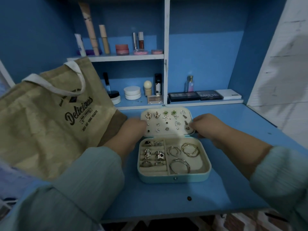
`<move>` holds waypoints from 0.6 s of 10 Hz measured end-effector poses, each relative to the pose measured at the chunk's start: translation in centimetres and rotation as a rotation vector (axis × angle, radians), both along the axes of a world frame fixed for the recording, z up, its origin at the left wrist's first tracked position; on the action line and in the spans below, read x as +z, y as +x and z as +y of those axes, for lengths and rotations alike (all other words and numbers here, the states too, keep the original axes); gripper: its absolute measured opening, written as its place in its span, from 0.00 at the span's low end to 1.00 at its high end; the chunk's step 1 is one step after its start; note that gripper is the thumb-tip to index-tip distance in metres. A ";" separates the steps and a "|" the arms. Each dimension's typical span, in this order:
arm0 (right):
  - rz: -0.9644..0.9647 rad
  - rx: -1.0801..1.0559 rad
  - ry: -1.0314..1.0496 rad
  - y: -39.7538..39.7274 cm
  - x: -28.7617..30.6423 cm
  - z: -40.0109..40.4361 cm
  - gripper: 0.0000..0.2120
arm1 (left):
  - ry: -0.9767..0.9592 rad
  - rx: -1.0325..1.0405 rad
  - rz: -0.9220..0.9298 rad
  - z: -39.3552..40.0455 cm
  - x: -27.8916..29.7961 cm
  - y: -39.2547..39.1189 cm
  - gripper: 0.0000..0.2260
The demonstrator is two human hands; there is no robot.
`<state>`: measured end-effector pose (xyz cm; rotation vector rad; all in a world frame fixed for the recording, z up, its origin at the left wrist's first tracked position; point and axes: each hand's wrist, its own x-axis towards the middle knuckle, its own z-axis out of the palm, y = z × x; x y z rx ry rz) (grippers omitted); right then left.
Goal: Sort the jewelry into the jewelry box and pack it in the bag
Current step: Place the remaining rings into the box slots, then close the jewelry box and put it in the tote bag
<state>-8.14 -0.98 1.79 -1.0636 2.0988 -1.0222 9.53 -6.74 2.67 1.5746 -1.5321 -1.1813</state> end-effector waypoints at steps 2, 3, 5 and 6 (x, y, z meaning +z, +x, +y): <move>-0.030 -0.018 -0.116 0.9 1.8 1.5 0.19 | -0.061 -0.026 -0.035 2.0 2.4 0.8 0.12; -0.072 0.004 -0.155 1.3 2.6 2.3 0.13 | -0.096 -0.066 0.080 3.3 3.1 1.7 0.11; -0.178 -0.062 -0.226 1.6 3.5 4.7 0.20 | -0.081 -0.055 0.149 3.5 1.4 3.3 0.21; -0.315 -0.055 -0.265 1.9 3.4 6.3 0.16 | -0.047 -0.046 0.200 4.6 0.9 3.9 0.19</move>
